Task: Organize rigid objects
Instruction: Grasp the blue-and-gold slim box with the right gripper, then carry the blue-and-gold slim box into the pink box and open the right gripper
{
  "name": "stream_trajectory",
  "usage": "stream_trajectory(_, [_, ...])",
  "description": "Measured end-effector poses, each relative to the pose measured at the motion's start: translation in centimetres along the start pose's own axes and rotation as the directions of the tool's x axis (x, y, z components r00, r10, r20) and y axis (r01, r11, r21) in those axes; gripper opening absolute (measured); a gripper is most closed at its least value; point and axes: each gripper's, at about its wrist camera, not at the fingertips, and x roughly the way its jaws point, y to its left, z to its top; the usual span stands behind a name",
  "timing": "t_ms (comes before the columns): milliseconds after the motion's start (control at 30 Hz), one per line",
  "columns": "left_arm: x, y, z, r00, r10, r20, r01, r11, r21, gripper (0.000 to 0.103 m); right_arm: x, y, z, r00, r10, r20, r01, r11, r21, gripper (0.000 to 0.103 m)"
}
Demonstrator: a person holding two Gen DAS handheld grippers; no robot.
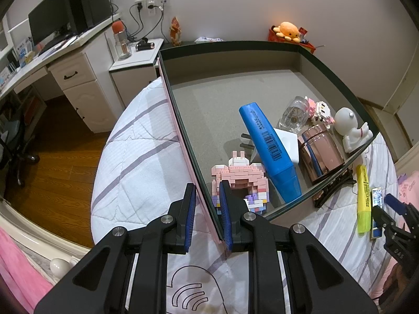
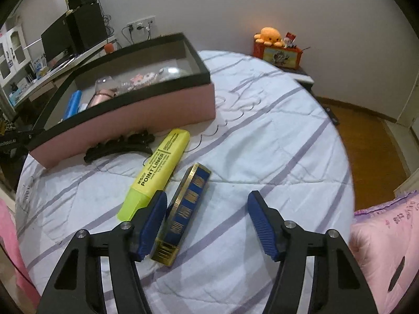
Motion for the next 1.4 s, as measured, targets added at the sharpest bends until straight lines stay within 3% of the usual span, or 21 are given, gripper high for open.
stream_trajectory(133, [0.0,0.1,0.0,1.0,0.002,0.0,-0.002,1.0,0.001,0.018,-1.1,0.7,-0.3,1.0,-0.003,0.01,0.003,1.0,-0.027,0.066])
stream_trajectory(267, [0.0,0.1,0.0,1.0,0.0,0.0,0.0,1.0,0.003,0.018,0.4,0.5,-0.8,0.999,0.002,-0.036,-0.003,1.0,-0.03,0.063])
stream_trajectory(333, [0.1,0.1,0.0,1.0,-0.001,-0.001,0.001,1.0,0.004,0.018,0.4,0.3,-1.0,1.0,0.013,-0.013,-0.014,0.999,-0.031,0.047])
stream_trajectory(400, [0.1,0.0,0.1,1.0,0.003,-0.003,-0.002,1.0,0.005,0.018,0.2,0.0,-0.9,0.999,0.033,-0.008,-0.034,0.999,-0.031,0.024])
stream_trajectory(433, [0.1,0.0,0.1,1.0,0.004,-0.003,-0.004,1.0,0.006,0.018,0.2,-0.2,-0.9,0.999,0.048,-0.013,-0.048,0.998,-0.035,0.022])
stream_trajectory(633, [0.1,0.0,0.1,1.0,0.004,-0.002,-0.004,1.0,0.008,0.018,0.0,-1.7,-1.1,0.991,0.131,-0.004,-0.131,0.991,0.007,0.021])
stream_trajectory(1000, [0.1,-0.2,0.2,1.0,-0.001,0.001,0.001,1.0,0.006,0.018,-2.5,-0.4,2.1,0.985,0.157,0.078,-0.154,0.987,-0.039,0.021])
stream_trajectory(1200, [0.1,-0.2,0.2,1.0,-0.002,0.0,0.002,1.0,0.007,0.018,-3.3,2.8,6.5,0.974,0.195,0.119,-0.181,0.976,-0.119,0.021])
stream_trajectory(1400, [0.1,-0.2,0.2,1.0,-0.006,-0.001,0.006,1.0,0.007,0.018,-1.3,8.2,10.9,0.963,0.254,0.093,-0.231,0.95,-0.212,0.021])
